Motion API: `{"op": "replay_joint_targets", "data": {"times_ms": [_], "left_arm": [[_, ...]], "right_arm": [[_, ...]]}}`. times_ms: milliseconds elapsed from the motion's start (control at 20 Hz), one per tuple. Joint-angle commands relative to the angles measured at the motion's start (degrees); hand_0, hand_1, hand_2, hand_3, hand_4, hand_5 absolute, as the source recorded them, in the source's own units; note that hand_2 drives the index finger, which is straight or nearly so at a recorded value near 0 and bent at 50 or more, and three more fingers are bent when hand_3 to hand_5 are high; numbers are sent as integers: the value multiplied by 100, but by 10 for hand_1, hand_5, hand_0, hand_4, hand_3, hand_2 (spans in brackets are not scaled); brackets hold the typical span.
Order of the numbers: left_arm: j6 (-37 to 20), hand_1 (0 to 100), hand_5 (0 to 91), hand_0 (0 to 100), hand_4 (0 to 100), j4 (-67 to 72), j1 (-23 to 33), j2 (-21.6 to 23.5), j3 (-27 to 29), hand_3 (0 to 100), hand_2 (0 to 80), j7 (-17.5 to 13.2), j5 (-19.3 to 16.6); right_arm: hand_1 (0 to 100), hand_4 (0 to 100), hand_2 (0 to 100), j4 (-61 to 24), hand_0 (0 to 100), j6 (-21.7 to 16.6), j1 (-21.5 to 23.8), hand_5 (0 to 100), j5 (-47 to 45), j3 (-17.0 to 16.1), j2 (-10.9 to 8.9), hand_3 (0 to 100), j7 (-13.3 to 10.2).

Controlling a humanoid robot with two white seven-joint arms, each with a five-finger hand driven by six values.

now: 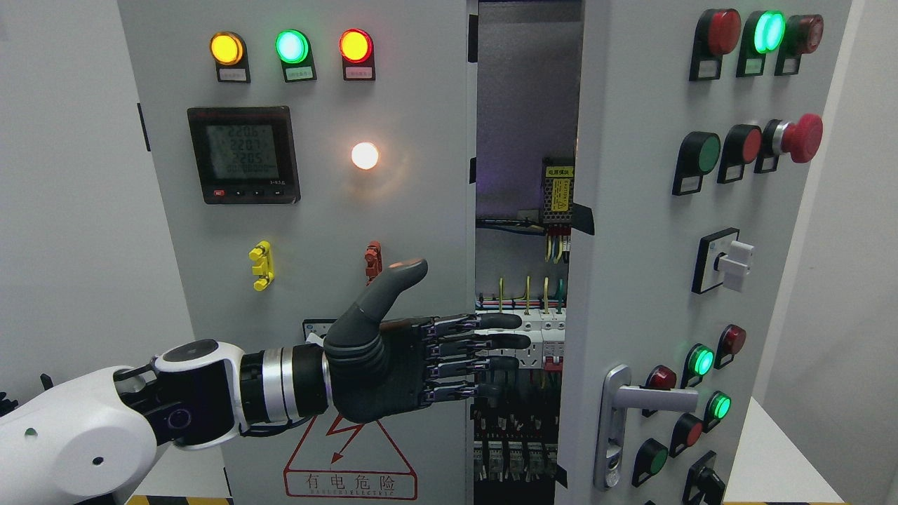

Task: Open door with both hands
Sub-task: 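Raise the left hand and reach toward the door's open gap, then insert the left hand fingers behind the door's inner edge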

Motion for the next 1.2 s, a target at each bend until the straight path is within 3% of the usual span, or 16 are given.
{"op": "replay_joint_targets", "data": {"times_ms": [0,601,1152], "left_arm": [[2,0,0,0,42,494,-66,-904,330,0,0,0,121],[749,0,0,0,42,864,13,-1327,1245,0,0,0,482],[881,0,0,0,42,1146,75,-1704,1395,0,0,0,473]], "right_arm": [[0,0,0,0,0,-2,0,0,0,0,0,0,-3],[0,0,0,0,0,6,0,0,0,0,0,0,-3],[0,0,0,0,0,-2,0,0,0,0,0,0,-3]]}}
